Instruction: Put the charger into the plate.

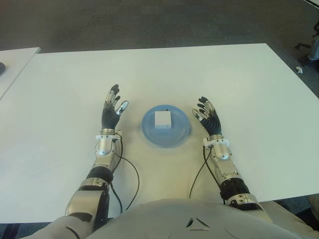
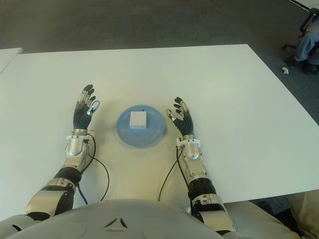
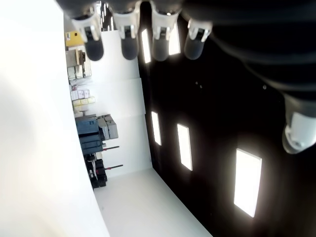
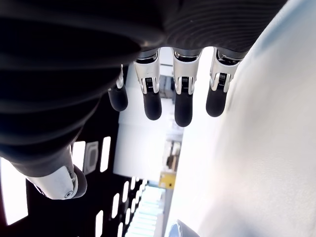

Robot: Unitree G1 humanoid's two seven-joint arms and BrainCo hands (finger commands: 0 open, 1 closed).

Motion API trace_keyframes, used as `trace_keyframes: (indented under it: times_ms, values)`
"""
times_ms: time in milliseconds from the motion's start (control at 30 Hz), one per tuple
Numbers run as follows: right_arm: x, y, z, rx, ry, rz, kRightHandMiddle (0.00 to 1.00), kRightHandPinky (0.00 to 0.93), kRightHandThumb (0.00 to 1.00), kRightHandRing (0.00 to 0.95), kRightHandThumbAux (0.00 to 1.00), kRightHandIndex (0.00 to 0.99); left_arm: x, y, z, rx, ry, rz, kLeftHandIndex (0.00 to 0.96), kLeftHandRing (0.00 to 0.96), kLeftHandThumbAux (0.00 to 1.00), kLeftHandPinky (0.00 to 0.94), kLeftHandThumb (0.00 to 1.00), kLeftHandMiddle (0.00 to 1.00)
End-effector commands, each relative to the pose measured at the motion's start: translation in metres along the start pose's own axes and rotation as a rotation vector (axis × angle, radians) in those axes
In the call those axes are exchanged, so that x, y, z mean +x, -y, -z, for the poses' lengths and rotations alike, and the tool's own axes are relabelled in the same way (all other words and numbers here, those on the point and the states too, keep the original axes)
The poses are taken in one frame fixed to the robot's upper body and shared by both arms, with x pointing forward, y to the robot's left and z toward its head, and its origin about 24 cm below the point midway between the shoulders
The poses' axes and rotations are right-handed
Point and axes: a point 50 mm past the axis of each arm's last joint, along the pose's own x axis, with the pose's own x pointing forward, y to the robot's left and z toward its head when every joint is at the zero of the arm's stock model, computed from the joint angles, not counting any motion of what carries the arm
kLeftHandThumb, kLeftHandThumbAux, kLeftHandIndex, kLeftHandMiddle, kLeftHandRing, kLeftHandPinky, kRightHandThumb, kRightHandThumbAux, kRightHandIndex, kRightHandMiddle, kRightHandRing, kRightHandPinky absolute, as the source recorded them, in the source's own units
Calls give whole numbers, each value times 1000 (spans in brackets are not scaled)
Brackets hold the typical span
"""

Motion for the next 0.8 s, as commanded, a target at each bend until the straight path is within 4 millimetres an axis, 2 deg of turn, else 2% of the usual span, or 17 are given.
trace_keyframes:
  times_ms: [33,167,267,367,500,633,800]
  values:
    - [-91,-7,91,-18,-545,-36,141,158,0,145,600,97,-159,4,63,54,-573,61,0,0,450,0,79,0]
    - [-90,-7,90,-19,-547,-27,126,149,5,132,602,87,-167,6,67,29,-627,29,0,0,479,2,97,0]
    - [-90,-8,90,-13,-555,-14,108,137,9,117,610,73,-171,1,83,4,-818,4,0,0,503,5,120,0]
    - [-90,-10,89,-10,-558,-1,85,121,6,97,620,54,-155,-3,93,-18,-934,17,0,0,522,30,131,0]
    - [-89,-11,88,-7,-557,9,65,116,4,81,629,37,-137,-4,93,4,-940,34,0,8,540,45,134,0]
    - [-87,-13,86,-5,-557,16,50,116,7,70,636,25,-127,-2,89,25,-914,43,0,27,553,35,135,11]
    - [-87,-14,85,-2,-562,23,43,118,16,64,637,19,-127,2,83,29,-892,52,0,48,564,41,130,28]
